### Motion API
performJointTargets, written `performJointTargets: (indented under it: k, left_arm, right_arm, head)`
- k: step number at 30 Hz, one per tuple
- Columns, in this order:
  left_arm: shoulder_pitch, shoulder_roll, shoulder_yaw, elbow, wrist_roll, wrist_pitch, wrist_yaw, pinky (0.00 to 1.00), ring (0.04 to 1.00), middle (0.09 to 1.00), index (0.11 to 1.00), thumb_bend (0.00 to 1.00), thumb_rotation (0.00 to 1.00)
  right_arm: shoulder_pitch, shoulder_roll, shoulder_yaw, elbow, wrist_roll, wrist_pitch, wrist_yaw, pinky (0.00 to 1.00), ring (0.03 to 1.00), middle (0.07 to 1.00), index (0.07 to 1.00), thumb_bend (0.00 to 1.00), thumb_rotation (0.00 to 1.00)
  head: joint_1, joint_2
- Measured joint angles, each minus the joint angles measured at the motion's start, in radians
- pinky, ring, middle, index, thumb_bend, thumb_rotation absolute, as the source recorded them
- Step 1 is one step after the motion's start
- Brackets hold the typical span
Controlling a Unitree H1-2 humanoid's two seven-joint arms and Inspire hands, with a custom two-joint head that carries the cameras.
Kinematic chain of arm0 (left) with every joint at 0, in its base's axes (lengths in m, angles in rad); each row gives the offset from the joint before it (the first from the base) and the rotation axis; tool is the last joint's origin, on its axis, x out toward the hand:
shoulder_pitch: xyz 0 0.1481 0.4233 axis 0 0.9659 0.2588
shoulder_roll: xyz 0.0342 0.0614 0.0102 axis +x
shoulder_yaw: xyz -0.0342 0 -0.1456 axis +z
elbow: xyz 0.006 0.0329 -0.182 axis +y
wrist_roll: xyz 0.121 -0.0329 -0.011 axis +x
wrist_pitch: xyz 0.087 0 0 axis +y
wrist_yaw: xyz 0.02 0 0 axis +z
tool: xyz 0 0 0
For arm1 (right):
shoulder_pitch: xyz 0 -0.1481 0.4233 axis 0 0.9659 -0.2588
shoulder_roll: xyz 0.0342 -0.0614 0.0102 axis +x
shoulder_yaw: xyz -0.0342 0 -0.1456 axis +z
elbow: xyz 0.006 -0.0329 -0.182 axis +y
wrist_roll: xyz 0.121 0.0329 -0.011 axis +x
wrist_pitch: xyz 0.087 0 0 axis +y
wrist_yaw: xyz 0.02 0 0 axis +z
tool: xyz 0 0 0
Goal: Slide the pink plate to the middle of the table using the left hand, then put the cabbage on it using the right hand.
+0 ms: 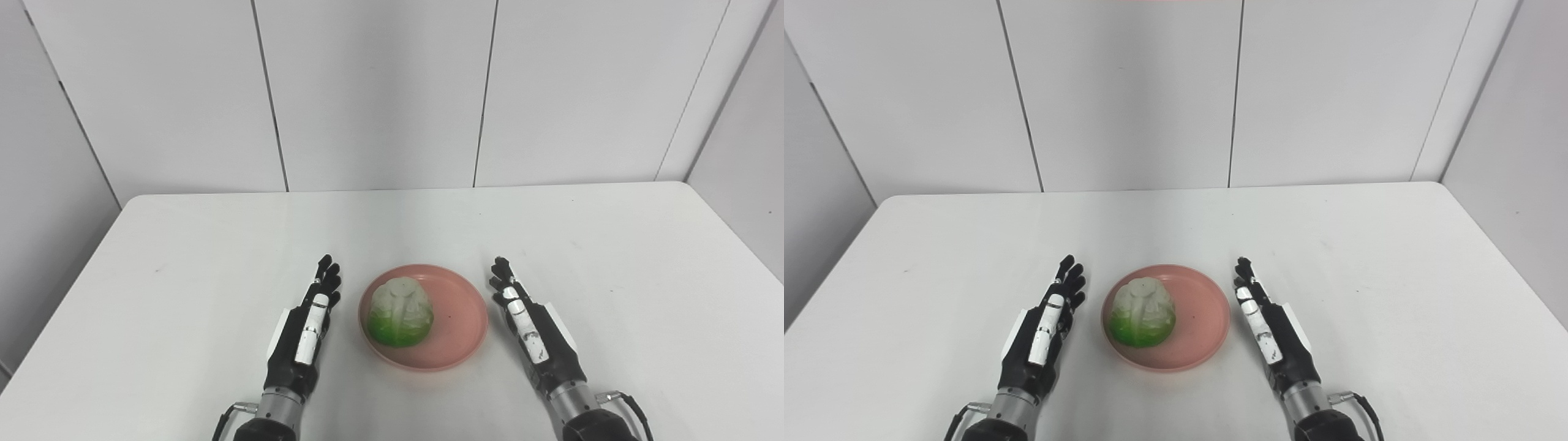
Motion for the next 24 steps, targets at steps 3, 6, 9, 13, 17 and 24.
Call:
performJointTargets:
  k: [3,6,9,13,17,24]
  left_arm:
    - [-0.001,0.000,-0.001,0.000,0.003,0.000,0.004,1.00,1.000,1.000,0.999,0.36,1.00]
    - [-0.001,0.000,-0.002,0.000,0.013,0.000,0.011,1.00,1.000,1.000,0.994,0.37,1.00]
    - [-0.001,0.000,-0.003,0.000,0.019,0.000,0.014,1.00,1.000,1.000,0.996,0.37,1.00]
    - [-0.002,0.000,-0.004,0.001,0.021,0.000,0.015,1.00,1.000,1.000,1.000,0.36,1.00]
    - [-0.002,0.001,-0.004,0.002,0.021,0.000,0.015,1.00,1.000,1.000,1.000,0.35,1.00]
    - [-0.004,0.002,-0.005,0.004,0.021,0.000,0.015,0.99,1.000,1.000,1.000,0.36,1.00]
  right_arm:
    - [-0.001,0.000,-0.001,0.001,-0.004,0.000,-0.008,1.00,1.000,1.000,1.000,0.26,1.00]
    - [-0.001,0.001,-0.002,0.000,-0.005,0.000,-0.016,1.00,1.000,1.000,1.000,0.27,1.00]
    - [-0.001,0.001,-0.002,0.000,-0.004,0.000,-0.017,1.00,1.000,1.000,1.000,0.27,1.00]
    - [-0.002,0.001,-0.003,0.002,0.000,0.000,-0.017,1.00,1.000,1.000,1.000,0.26,1.00]
    - [-0.002,0.001,-0.003,0.002,0.000,0.001,-0.021,1.00,1.000,1.000,1.000,0.25,1.00]
    - [-0.002,0.002,-0.004,0.001,-0.002,0.001,-0.026,1.00,1.000,1.000,1.000,0.25,1.00]
  head:
    - [0.002,0.002]
    - [0.002,0.003]
    - [0.002,0.005]
    - [0.000,0.006]
    - [0.000,0.008]
    - [0.002,0.012]
